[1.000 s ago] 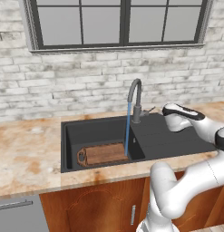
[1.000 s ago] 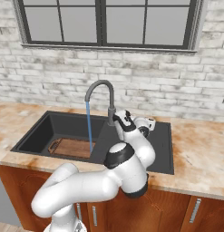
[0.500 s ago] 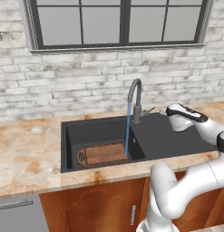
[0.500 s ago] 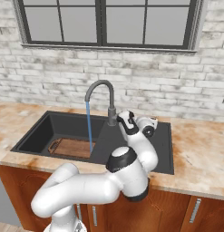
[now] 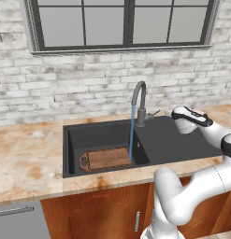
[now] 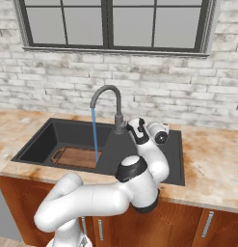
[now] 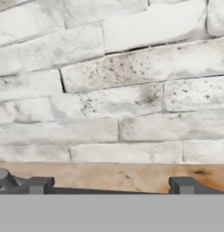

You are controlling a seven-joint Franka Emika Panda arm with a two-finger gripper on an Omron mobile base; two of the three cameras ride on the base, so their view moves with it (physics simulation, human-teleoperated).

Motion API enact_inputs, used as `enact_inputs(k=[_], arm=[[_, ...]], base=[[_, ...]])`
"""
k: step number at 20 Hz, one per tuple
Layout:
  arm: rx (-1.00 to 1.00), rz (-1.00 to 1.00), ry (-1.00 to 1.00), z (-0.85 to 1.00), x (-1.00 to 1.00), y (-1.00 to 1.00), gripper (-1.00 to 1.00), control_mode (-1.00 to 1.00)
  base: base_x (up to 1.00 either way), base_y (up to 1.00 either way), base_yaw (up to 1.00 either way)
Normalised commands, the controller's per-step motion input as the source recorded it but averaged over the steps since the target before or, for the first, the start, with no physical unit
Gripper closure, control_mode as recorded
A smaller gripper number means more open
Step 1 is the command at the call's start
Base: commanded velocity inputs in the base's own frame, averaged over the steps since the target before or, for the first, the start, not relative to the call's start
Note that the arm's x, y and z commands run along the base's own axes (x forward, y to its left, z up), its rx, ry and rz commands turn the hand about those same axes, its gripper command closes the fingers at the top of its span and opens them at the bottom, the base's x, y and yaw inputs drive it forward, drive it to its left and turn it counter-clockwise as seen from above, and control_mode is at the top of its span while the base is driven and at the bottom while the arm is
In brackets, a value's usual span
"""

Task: Turn on the sink faucet with hot water and rinse the cutting board for ten seconds, then turn off the faucet. Push the cutting board to reach the water if necessary.

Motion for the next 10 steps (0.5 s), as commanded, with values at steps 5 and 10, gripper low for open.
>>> enact_inputs(k=[5,10], arm=[[0.00,0.00,0.00,0.00,0.00,0.02,-1.00,-1.00],[0.00,0.01,0.00,0.00,0.01,0.11,-1.00,-1.00]], base=[[0.00,0.00,0.00],[0.00,0.00,0.00]])
